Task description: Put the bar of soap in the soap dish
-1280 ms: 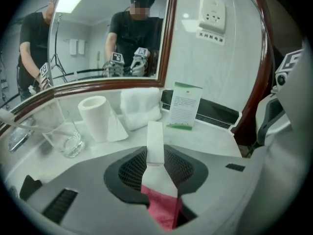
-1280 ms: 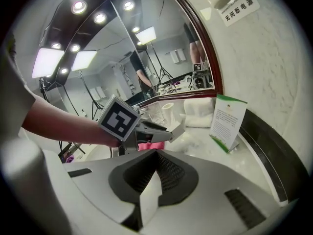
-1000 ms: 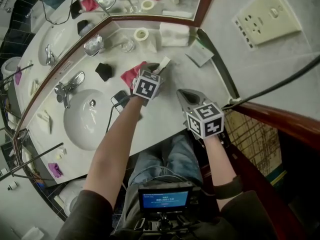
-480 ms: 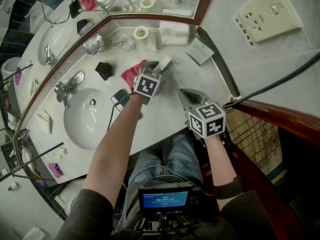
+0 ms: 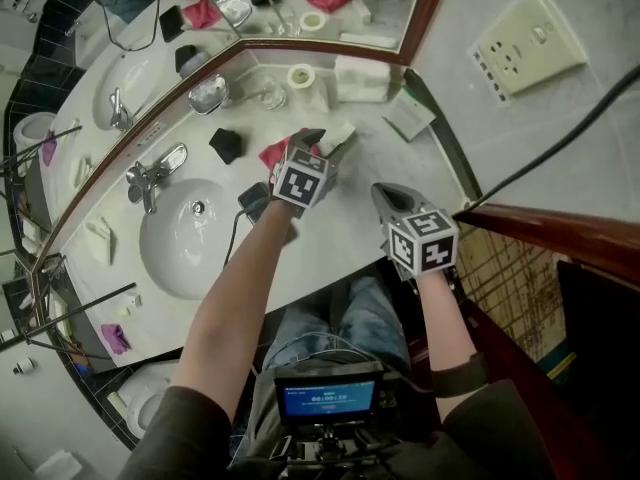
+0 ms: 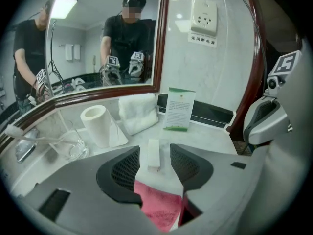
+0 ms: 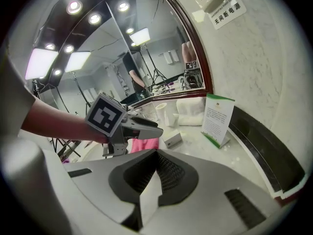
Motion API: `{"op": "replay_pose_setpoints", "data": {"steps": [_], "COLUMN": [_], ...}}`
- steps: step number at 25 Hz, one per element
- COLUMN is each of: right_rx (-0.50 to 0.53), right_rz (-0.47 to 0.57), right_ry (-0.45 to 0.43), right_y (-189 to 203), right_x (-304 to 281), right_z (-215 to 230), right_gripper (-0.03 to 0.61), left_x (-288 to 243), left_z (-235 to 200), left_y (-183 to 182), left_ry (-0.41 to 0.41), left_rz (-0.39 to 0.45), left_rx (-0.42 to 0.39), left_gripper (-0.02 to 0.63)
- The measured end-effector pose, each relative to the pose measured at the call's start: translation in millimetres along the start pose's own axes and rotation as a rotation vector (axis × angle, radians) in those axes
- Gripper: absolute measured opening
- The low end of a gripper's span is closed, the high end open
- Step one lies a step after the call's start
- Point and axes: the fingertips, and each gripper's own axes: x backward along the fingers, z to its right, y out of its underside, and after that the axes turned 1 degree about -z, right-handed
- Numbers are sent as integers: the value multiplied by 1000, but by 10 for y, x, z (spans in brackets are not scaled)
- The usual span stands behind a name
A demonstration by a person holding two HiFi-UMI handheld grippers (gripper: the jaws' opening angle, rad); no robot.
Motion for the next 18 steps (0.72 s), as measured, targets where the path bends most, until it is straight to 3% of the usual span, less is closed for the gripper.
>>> {"op": "replay_pose_setpoints", "data": {"steps": [2,7,18], "right_rx": [2,6,59], "right_rz": [0,11,24], "right_ry": [12,38,82], "right_y": [-16,-93,-218], "right_x": [38,144,339], "right_z": [-11,-56,-279], "right_gripper": [18,18,18], "left_x": [141,549,1711], "left_z": [9,27,279], "left_y": [-59,-216,-450], "left_ry": [-8,-49,-71], "left_rz": [23,86,238], "left_rx": [2,-15,-27], "left_gripper": [182,10,2]}}
